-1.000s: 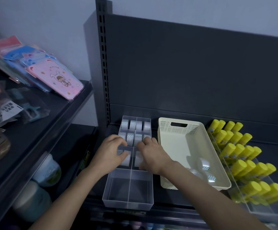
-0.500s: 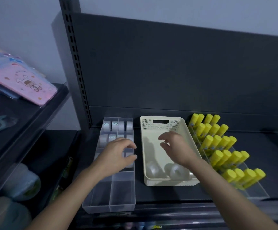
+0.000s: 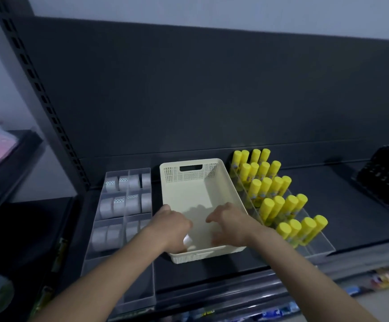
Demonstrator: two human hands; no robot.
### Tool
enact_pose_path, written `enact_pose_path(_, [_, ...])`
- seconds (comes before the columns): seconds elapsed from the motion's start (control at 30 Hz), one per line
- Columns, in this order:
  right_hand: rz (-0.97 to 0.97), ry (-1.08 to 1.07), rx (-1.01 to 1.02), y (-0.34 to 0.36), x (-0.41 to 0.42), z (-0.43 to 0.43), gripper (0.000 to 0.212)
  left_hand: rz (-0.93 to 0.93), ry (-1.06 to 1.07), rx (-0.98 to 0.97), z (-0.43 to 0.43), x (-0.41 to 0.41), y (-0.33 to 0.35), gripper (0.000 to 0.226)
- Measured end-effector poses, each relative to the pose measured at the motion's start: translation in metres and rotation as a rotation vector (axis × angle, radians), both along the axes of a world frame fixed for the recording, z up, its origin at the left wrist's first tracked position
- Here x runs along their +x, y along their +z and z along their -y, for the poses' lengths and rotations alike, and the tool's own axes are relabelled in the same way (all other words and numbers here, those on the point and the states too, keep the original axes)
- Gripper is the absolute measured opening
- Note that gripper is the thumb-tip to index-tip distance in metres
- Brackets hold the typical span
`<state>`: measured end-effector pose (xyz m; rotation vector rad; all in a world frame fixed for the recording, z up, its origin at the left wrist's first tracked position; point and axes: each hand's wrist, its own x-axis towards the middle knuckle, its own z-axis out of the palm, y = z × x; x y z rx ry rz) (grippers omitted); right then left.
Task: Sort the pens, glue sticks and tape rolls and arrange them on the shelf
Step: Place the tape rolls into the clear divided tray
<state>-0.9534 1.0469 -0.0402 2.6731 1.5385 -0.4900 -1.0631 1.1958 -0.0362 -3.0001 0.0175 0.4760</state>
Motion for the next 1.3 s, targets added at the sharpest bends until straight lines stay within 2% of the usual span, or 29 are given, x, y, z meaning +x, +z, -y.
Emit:
enact_pose_path(0.07, [0.070, 0.038, -0.127, 0.002, -0.002, -0.008, 0.054, 0.033, 0.013, -0.050, -0.002, 0.001, -0.003, 0.013])
enact_pose_path(0.13, [0.147, 0.079, -0.243, 0.001, -0.003, -0.014, 0.045, 0.077, 0.060, -0.147, -0.005, 0.003, -0.008, 0.031])
enact_pose_path(0.23, [0.161, 0.074, -0.331, -0.004, -0.003, -0.021, 0.038, 0.185, 0.169, -0.426, -0.013, 0.002, -0.009, 0.050])
enact_pose_path(0.33, [0.119, 0.010, -0.203, -0.006, 0.002, -0.021, 0.035, 0.313, 0.196, -0.563, -0.017, -0.001, -0.008, 0.050])
enact_pose_path(0.47, [-0.092, -0.107, 0.096, 0.008, 0.017, -0.021, 0.054, 0.399, 0.253, -0.621, -0.019, -0.007, -0.007, 0.052])
enact_pose_path(0.57, [-0.122, -0.198, 0.330, 0.032, 0.029, -0.018, 0.058, 0.436, 0.316, -0.679, -0.018, -0.008, -0.005, 0.055])
enact_pose_path(0.63, [-0.278, -0.309, 0.501, 0.044, 0.029, -0.014, 0.054, 0.475, 0.372, -0.739, -0.014, -0.008, -0.002, 0.054])
enact_pose_path(0.7, [-0.564, -0.376, 0.644, 0.051, 0.020, -0.010, 0.045, 0.527, 0.448, -0.839, -0.011, -0.009, 0.001, 0.049])
enact_pose_path(0.8, [-0.917, -0.374, 0.725, 0.051, 0.003, -0.006, 0.034, 0.610, 0.513, -1.035, -0.009, -0.012, 0.006, 0.047])
enact_pose_path(0.93, [-1.041, -0.397, 0.776, 0.051, -0.010, -0.016, 0.035, 0.647, 0.484, -1.161, -0.013, -0.022, 0.013, 0.052])
enact_pose_path(1.1, [-1.107, -0.414, 0.724, 0.053, -0.018, -0.028, 0.036, 0.627, 0.481, -1.191, -0.021, -0.040, 0.021, 0.054])
enact_pose_path(1.23, [-1.143, -0.398, 0.702, 0.052, -0.034, -0.043, 0.039, 0.647, 0.503, -1.064, -0.032, -0.059, 0.018, 0.068])
enact_pose_path(1.3, [-1.136, -0.377, 0.696, 0.051, -0.046, -0.053, 0.041, 0.678, 0.514, -0.994, -0.038, -0.069, 0.018, 0.066])
